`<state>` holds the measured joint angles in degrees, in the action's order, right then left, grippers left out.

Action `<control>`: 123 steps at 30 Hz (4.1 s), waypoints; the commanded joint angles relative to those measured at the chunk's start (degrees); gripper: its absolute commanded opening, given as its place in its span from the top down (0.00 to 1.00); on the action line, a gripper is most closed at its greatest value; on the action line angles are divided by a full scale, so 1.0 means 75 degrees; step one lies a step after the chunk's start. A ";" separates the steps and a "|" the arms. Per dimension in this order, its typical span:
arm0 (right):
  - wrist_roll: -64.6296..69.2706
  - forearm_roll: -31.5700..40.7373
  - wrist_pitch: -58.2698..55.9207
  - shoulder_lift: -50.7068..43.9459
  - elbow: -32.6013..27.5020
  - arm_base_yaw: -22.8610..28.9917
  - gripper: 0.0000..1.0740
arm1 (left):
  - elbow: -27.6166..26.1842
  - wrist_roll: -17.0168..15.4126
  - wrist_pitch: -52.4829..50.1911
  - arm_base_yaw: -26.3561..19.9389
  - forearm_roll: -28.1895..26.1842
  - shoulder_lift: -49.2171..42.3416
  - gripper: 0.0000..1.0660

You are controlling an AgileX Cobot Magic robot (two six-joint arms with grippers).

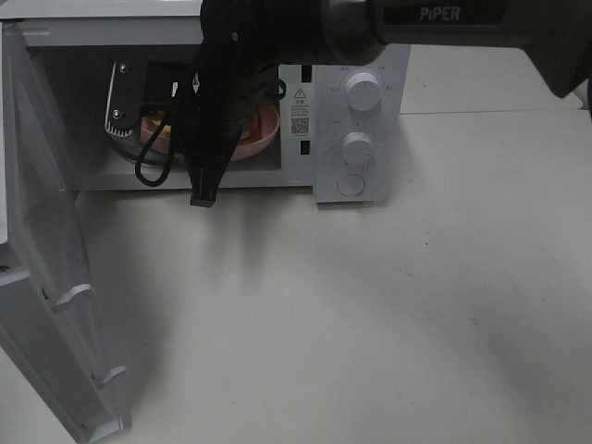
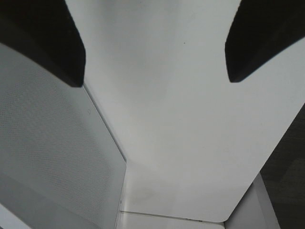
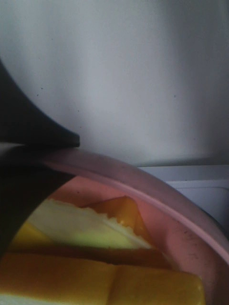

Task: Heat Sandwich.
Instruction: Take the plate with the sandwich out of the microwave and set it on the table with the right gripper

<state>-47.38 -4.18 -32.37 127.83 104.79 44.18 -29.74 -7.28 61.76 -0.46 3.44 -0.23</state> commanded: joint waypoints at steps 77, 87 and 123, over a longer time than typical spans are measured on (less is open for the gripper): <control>-0.0581 -0.2024 0.1337 -0.6654 -0.8533 0.0443 1.00 | 0.0015 0.0000 -0.0046 -0.0008 -0.0023 -0.0130 0.28; -0.0038 -0.2055 0.0626 -0.7594 -0.9312 0.0443 1.00 | 0.0015 0.0000 -0.0046 -0.0008 -0.0023 -0.0130 0.28; 0.4897 -0.3262 -0.0649 -0.7617 -0.9030 -0.3789 1.00 | 0.0015 0.0000 -0.0046 -0.0008 -0.0023 -0.0130 0.28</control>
<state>-11.75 -27.16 -37.70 71.45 36.38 17.25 -29.74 -7.28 61.76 -0.46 3.44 -0.23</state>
